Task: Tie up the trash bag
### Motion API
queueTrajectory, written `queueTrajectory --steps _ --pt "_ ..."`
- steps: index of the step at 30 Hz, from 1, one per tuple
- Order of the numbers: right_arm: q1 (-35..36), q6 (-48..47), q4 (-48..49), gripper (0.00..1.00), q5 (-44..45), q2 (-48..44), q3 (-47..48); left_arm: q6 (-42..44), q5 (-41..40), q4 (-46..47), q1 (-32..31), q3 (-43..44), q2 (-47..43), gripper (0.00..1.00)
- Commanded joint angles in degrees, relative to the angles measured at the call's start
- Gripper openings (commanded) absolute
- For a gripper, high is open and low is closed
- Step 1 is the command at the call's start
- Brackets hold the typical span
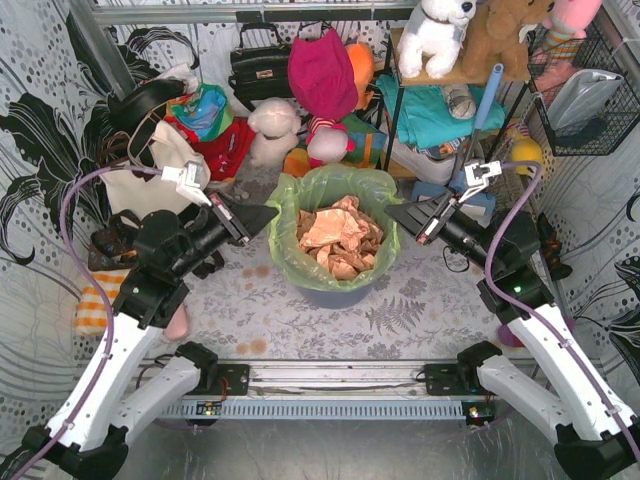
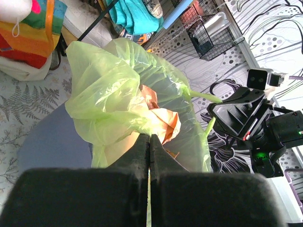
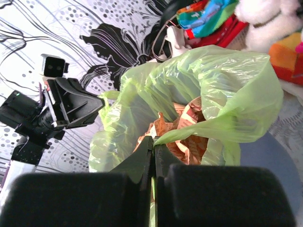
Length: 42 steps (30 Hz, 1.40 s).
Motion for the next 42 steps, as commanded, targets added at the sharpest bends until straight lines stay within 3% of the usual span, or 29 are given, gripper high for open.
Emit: queueTrajectory --steps 1,7,13,18,28,39,42 --pt "-0.33 -1.31 7.54 0.0 -2.97 1.03 3.24 2.82 1.41 2.01 0.22 4.02 2.41 0.0" --pt "-0.25 -0.21 7.15 0.0 1.23 0.07 -4.57 1.8 0.4 -1.3 0.21 -0.15 5.24 0.0" --pt "-0.25 -0.89 5.76 0.0 2.27 0.77 -6.4 3.06 0.52 -5.37 0.22 -0.04 9.86 0.0" --pt "-0.29 -1.51 5.0 0.0 2.85 0.7 -4.9 4.18 1.77 -6.99 0.23 1.79 10.85 0.0" --pt "-0.26 -0.01 7.87 0.0 -0.69 2.29 4.56 0.15 8.67 -5.0 0.21 14.49 12.32 0.0" --pt "-0.29 1.5 7.74 0.0 3.5 0.65 -3.79 3.34 3.69 -7.71 0.24 6.93 13.23 0.0" --pt "-0.26 1.15 8.15 0.0 3.15 1.84 -2.63 3.7 5.99 -5.41 0.21 6.2 13.98 0.0"
